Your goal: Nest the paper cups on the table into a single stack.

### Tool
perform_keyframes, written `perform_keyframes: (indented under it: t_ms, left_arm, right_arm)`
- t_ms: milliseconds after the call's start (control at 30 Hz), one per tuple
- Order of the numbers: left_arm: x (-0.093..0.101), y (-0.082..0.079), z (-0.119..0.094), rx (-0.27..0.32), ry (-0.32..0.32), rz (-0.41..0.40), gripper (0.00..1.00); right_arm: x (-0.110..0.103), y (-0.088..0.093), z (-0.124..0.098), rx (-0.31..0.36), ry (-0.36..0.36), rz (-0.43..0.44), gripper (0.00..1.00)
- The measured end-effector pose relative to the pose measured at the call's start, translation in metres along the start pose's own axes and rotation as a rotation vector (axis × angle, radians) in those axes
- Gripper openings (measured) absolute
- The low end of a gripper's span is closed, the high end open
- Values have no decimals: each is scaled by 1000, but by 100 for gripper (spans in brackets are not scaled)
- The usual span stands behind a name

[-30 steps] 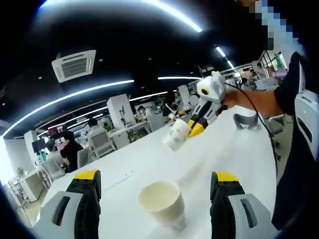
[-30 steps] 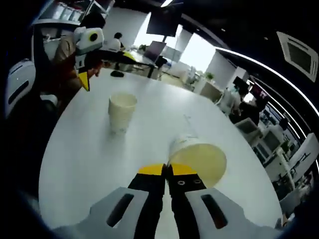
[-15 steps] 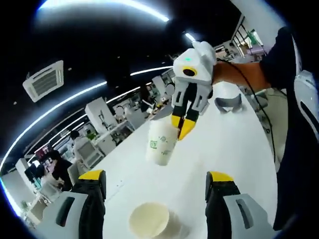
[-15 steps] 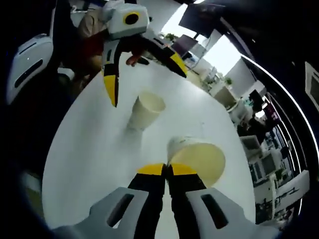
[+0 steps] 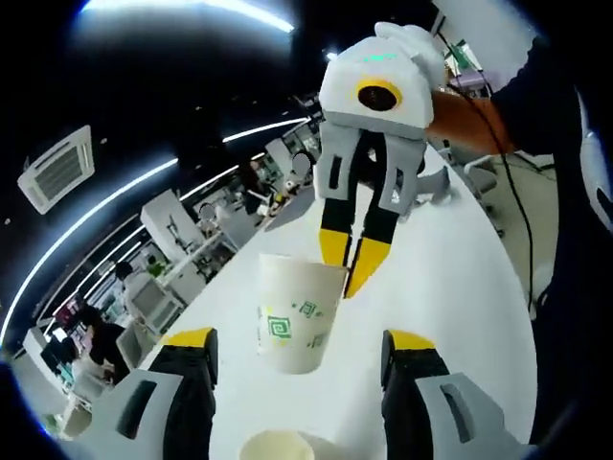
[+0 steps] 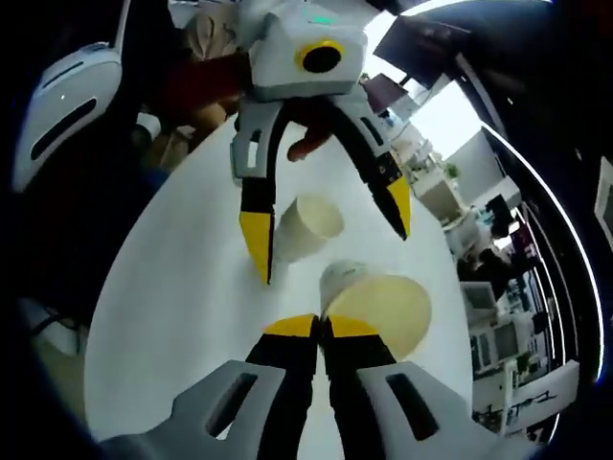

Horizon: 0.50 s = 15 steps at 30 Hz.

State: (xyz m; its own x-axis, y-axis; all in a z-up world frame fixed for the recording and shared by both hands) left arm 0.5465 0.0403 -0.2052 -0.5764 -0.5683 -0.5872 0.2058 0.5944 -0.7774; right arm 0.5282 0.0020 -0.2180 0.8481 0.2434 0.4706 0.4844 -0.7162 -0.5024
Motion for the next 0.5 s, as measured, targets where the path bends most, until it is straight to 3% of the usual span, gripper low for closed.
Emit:
perform_keyframes:
  t_ms: [200,500]
  left_arm:
    - [3,-2,9,-18,6,60,56]
    - [12,-4,9,-1,22,80,50]
  right_arm:
    - [-9,-5,0,-24,-8,-40,3]
    - [-15,-9,-1,-45,-21,-80,3]
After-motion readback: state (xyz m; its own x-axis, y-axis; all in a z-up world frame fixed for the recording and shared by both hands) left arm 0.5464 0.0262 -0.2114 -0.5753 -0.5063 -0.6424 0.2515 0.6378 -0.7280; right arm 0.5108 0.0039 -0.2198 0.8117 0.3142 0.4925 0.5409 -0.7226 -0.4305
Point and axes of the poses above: the point that each gripper's makers call its tool centre point, and the gripper's own axes: z roughly forward along the fingers, x roughly to its right, y roughly out of its underside, the point moved 1 cm from there along -z, roughly backward along the fingers, and after that the axes turned 10 degrees about -y, right-handed, at the moved point
